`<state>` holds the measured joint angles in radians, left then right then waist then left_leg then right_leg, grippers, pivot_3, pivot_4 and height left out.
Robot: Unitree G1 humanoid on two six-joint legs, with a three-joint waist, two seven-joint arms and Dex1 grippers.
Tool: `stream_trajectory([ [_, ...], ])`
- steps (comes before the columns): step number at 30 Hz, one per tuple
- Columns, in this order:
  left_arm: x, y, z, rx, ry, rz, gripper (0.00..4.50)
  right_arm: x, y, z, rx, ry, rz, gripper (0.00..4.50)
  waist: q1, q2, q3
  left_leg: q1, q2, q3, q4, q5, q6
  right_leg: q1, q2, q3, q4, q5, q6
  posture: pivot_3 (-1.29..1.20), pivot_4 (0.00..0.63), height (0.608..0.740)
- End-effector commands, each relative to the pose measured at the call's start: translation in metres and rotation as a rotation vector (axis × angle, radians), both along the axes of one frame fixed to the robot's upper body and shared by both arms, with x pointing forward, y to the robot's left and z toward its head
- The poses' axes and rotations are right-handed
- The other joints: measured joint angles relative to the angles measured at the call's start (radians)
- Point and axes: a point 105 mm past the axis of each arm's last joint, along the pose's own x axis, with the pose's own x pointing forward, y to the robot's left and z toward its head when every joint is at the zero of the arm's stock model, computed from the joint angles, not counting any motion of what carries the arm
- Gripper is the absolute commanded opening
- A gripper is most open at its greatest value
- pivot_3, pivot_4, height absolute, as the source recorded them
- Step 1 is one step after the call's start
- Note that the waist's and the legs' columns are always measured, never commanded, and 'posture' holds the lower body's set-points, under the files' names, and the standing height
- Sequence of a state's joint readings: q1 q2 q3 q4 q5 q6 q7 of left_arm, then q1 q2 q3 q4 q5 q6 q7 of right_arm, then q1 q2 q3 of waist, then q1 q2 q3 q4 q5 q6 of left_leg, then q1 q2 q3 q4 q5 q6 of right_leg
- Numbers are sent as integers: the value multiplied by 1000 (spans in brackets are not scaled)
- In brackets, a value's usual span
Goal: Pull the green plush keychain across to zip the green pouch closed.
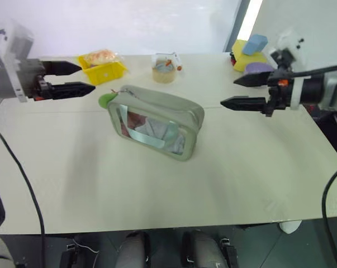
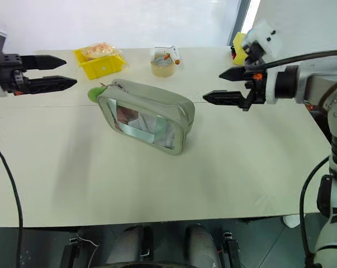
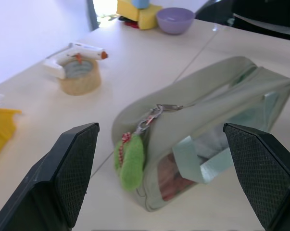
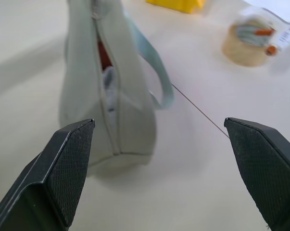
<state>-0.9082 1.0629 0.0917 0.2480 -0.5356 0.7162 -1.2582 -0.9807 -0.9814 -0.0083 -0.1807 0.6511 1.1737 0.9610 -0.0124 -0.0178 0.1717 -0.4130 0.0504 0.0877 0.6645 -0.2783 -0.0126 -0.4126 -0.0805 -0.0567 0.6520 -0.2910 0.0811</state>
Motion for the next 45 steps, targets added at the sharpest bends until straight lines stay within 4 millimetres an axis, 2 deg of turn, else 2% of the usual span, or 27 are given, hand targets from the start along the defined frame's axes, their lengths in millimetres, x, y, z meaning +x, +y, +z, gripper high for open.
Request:
stream_trajectory([
  [1,1,4,5,1,-38,17,4421,-4,11,4,-10,-24,43,4500,0,0,0,-2,0,0,1,0,0,-1,0,0,0,0,0,0,150,739],
  [5,-4,9,0,-3,-7,30,4421,-6,20,9,1,-34,56,4500,1,0,0,-15,0,0,6,4,-6,-15,-1,1,7,1,1,0,150,739],
  [15,-20,10,-14,83,19,10,4421,-18,62,9,47,-17,192,4500,-1,0,0,-14,0,-1,6,3,-5,-16,-1,1,11,1,1,0,150,739],
  [17,-18,12,-17,84,23,20,4421,-19,84,2,48,-9,232,4500,0,0,0,-14,0,-1,6,3,-5,-16,-1,1,11,1,1,0,150,739],
  [19,-15,8,-16,70,18,16,4421,-11,98,-12,-7,-48,224,4500,-1,-1,0,-14,0,-1,6,3,-5,-16,-1,1,11,1,1,0,150,739],
  [23,-18,0,-13,53,2,0,4421,3,105,-38,-159,-147,210,4500,3,-1,0,-15,0,-1,6,3,-5,-16,-1,1,11,1,1,0,150,739],
  [26,-22,-1,-14,48,2,5,4421,2,108,-43,-176,-160,240,4500,0,-1,0,-17,0,-2,10,4,-6,-16,-1,1,11,1,1,0,150,739],
  [28,-22,0,-18,46,5,15,4500,2,109,-45,-203,-180,265,3958,-1,-1,0,-17,0,-2,12,4,-6,-16,-1,1,12,1,1,0,150,739],
  [30,-22,0,-19,45,5,19,4500,1,109,-46,-232,-202,298,3220,-2,-1,0,-17,0,-2,12,4,-6,-16,-1,1,12,1,1,0,150,739],
  [36,-20,-2,-14,32,-19,25,4500,-1,109,-33,-290,-405,463,75,0,-1,0,-16,0,-2,13,3,-5,-16,0,1,12,0,1,0,150,739],
  [42,-18,-4,-14,25,-29,24,4500,23,95,-43,-335,-481,498,75,-1,-1,0,-16,0,-1,14,4,-6,-15,0,1,13,0,1,0,150,739],
  [45,-18,-4,-14,24,-32,26,4500,27,92,-47,-331,-480,513,75,-1,-1,0,-16,0,-1,14,4,-6,-15,0,1,13,0,1,0,150,739],
])
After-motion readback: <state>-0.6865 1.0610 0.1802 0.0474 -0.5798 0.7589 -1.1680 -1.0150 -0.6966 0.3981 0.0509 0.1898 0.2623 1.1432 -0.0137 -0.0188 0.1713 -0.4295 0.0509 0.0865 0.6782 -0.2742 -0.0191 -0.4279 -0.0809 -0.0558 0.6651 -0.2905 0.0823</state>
